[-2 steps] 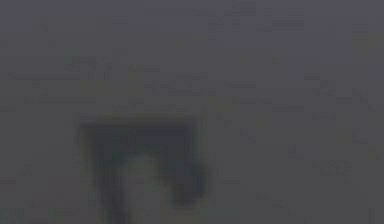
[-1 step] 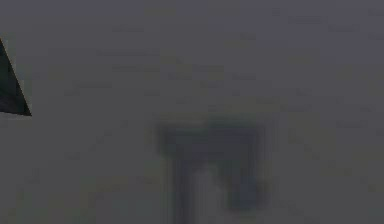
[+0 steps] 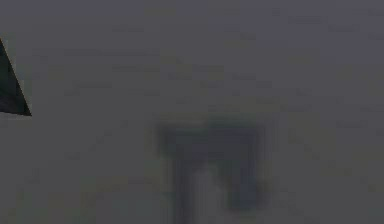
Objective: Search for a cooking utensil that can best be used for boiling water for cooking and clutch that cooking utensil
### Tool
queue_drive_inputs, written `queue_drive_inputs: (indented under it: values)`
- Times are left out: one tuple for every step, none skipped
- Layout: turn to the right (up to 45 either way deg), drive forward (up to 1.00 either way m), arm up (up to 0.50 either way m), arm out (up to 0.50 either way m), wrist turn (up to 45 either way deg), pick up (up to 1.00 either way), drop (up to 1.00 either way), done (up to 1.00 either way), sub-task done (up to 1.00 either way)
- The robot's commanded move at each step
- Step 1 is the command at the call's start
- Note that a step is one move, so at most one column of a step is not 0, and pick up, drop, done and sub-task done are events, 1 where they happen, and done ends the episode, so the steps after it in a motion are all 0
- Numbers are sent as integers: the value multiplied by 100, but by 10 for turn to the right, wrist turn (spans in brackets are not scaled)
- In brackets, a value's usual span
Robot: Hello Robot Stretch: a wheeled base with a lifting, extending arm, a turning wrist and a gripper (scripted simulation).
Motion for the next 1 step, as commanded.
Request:
queue_drive_inputs:
  values:
    - [0, 0, 38, 0, 0, 0, 0, 0, 0]
